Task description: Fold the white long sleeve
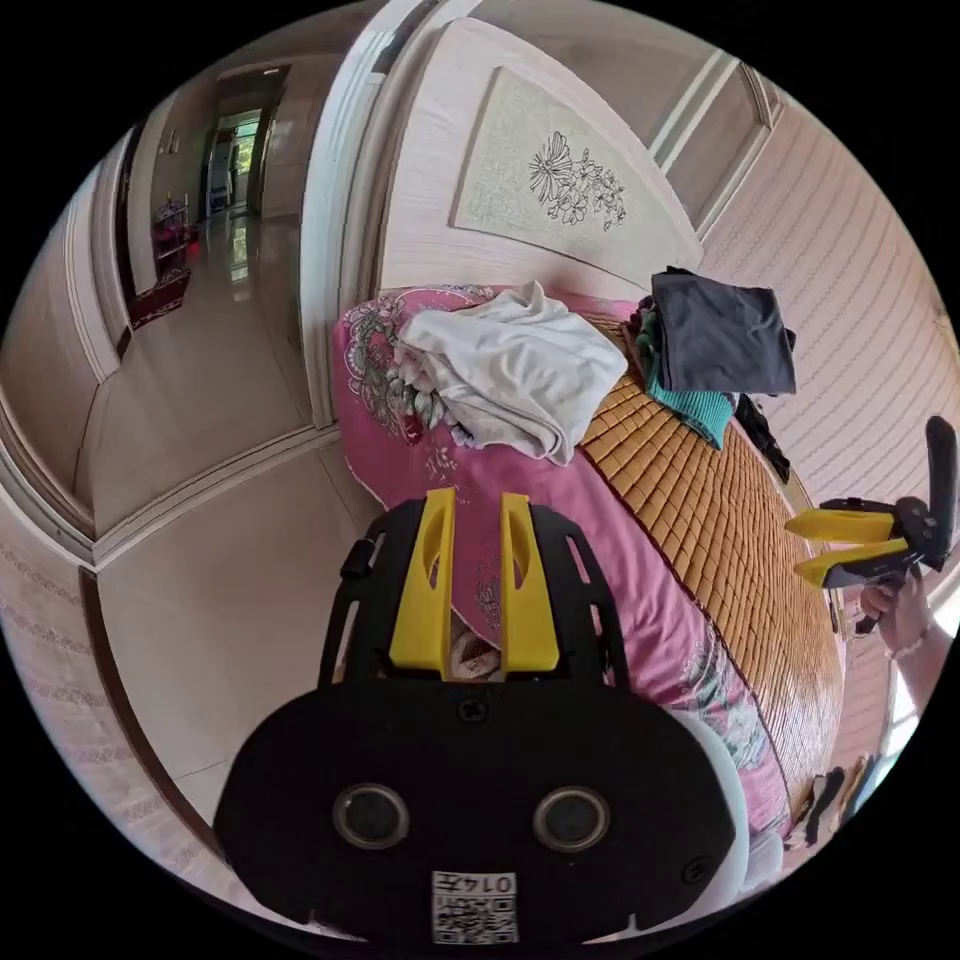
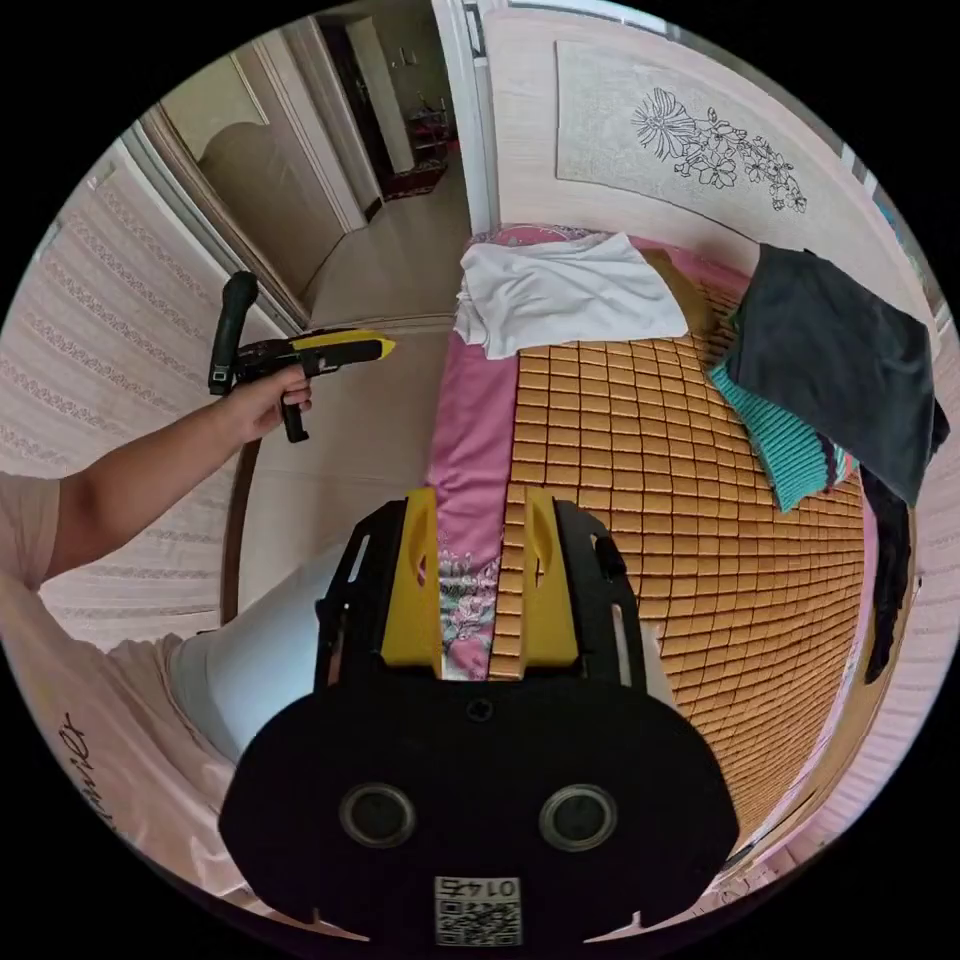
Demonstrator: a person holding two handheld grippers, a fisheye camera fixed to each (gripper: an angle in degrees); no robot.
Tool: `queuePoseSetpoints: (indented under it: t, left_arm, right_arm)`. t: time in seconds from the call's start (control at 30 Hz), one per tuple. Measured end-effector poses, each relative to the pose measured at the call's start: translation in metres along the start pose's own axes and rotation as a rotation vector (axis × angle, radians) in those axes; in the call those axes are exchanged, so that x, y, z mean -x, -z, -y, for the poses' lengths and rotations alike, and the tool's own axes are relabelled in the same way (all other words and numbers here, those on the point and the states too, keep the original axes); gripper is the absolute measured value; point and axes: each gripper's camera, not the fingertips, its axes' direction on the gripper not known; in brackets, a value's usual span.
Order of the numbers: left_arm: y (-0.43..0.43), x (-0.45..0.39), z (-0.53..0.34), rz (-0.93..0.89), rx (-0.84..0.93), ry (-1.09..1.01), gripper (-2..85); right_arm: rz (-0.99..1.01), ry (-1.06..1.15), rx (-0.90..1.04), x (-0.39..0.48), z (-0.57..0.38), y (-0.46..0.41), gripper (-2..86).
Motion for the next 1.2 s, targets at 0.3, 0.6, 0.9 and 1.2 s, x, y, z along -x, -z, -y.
queuePoseSetpoints:
  t: [0.3, 0.6, 0.9, 1.2]
  left_arm:
    - [-0.064, 0.021, 0.042, -0.028, 0.075, -0.172, 9.4]
    - [-0.003, 0.047, 0.042, -0.133, -0.086, -0.115, -0.8]
    - [0.149, 0.006, -0.035, -0.461, -0.156, -0.265, -1.0]
    - [0.251, -0.067, -0.125, -0.591, 0.011, -0.595, -1.0]
  right_arm:
    - [0.059, -0.066, 0.086, -0.050, 0.171, -0.092, 11.4]
    - [0.129, -0.121, -0.013, -0.106, 0.120, -0.046, -0.7]
    - [0.242, -0.314, -0.179, -0.064, -0.115, 0.039, -0.6]
    - [0.340, -0.505, -0.071, 0.036, -0.306, 0.021, 0.0]
